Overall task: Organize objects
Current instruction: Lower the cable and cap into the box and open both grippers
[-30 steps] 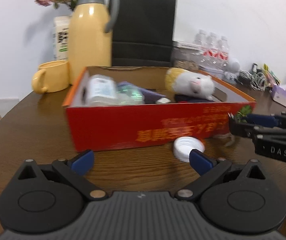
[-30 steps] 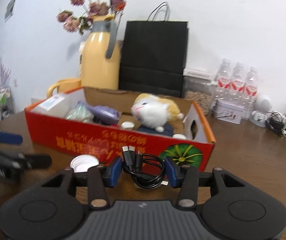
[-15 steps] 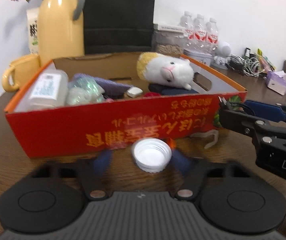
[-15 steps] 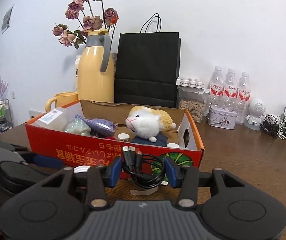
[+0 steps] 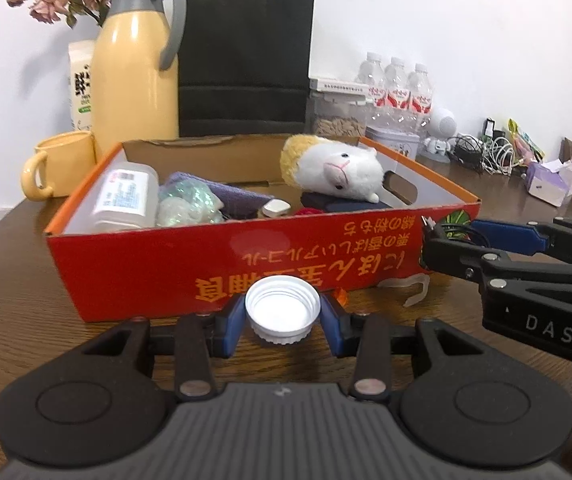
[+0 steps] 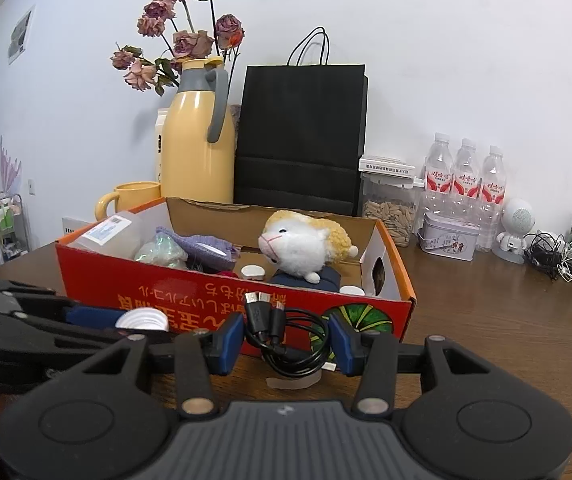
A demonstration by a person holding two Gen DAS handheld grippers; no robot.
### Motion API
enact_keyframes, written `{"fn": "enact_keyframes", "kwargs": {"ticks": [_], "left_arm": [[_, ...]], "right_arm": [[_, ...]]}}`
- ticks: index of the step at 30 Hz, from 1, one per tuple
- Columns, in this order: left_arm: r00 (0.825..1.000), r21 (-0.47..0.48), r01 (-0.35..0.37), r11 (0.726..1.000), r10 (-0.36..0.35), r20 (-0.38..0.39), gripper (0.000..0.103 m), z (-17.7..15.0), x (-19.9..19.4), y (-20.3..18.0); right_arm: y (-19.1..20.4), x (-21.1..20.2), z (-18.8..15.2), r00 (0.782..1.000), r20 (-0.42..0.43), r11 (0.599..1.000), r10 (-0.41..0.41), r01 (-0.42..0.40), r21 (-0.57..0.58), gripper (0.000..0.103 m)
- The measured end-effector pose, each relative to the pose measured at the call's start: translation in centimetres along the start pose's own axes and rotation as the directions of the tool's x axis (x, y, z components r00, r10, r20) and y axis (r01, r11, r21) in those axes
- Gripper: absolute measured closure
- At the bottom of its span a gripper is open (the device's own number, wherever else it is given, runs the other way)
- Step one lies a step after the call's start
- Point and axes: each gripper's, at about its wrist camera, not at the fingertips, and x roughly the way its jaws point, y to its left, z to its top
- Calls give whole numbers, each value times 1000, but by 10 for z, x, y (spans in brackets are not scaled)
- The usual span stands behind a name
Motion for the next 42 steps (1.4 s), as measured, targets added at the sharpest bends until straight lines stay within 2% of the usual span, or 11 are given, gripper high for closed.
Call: {"fn": "enact_keyframes", "kwargs": {"ticks": [5,10,19,27,39,40,42], "left_arm": [[999,-33,-18,999,19,45,62,3,-13,7],[993,-89,-24,996,34,116,62,24,-32,20],[962,-106,-67,992,93,257,62,83,-40,43],[968,-140,-82,987,112,223,62,111,2,64],[982,-156,-91,984,115,150,61,117,50,84],[983,-156,-94,983,117,144,59,116,51,85],[984,-156,-99,983,120,132,43,114,52,85]], "right_arm": [[1,0,2,1000,4,1000,9,-9,0,58],[7,0,19,999,32,999,38,-39,26,58],[35,21,73,993,100,997,70,-67,-30,58],[46,75,96,996,53,997,70,-70,-14,58],[36,126,85,996,-18,997,82,-82,13,58],[35,127,84,996,-22,997,81,-81,15,58],[34,128,84,996,-26,997,80,-80,22,55]]}}
